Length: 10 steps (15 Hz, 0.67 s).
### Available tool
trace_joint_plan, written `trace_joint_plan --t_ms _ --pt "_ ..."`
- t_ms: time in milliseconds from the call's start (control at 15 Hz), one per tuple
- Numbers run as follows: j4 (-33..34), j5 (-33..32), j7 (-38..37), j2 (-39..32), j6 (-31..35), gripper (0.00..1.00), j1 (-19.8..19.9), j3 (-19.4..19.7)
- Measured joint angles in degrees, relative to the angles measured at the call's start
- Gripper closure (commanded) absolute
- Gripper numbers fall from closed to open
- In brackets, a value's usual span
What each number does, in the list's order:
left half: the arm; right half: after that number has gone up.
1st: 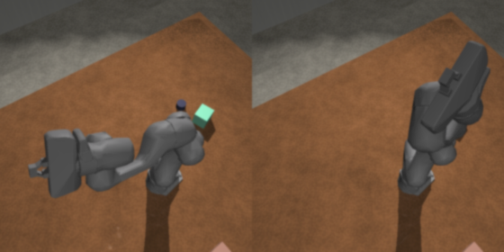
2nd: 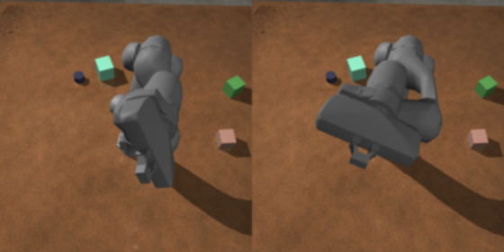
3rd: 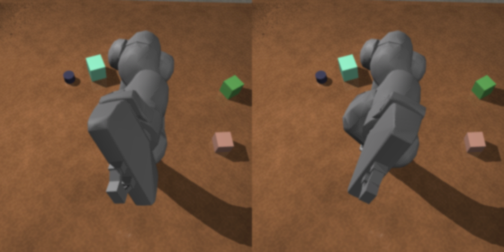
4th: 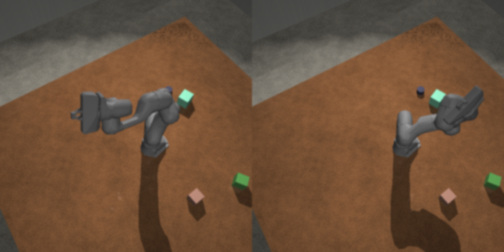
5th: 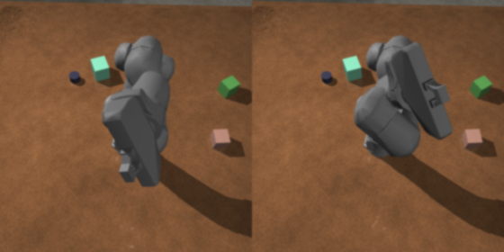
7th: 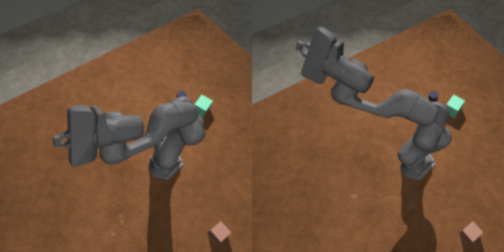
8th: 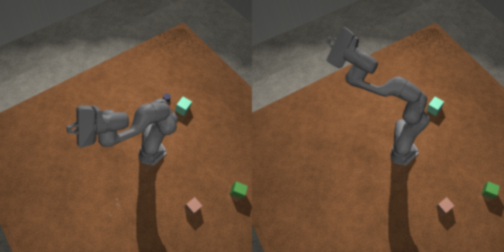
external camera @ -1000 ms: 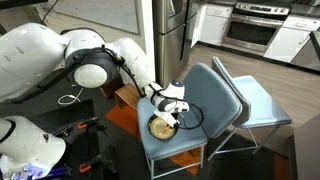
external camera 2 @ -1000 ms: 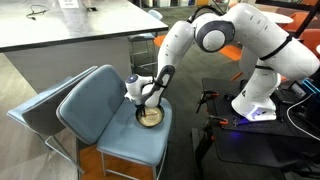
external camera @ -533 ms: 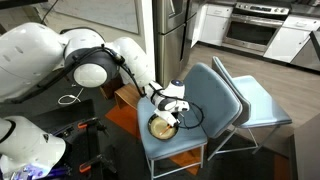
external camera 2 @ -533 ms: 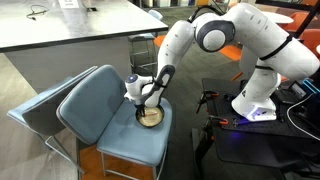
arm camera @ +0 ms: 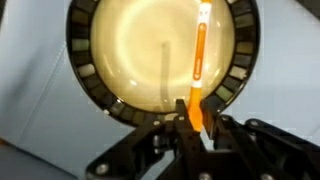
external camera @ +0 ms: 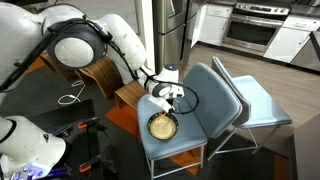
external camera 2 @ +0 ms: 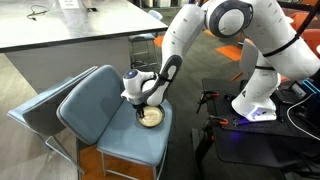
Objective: Pick up the pen from the bowl and put it on the chair.
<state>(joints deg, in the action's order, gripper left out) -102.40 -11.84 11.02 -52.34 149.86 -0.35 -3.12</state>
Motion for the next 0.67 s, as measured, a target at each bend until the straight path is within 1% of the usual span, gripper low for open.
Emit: trace_joint_plan --t_ms 133,333,467,667 --pt "-1.6 0.7 0.0 2.2 0.0 0.95 -0.2 -2.0" --pt "-1.4 4.0 0.0 2.8 -0.1 0.95 -0.2 -5.5" --pt "-0.1 5.4 0.0 2.4 -0.1 0.95 -0.7 -6.2" --pt "3.8 6.2 0.0 -0.1 -0.3 0.95 -1.3 -6.2"
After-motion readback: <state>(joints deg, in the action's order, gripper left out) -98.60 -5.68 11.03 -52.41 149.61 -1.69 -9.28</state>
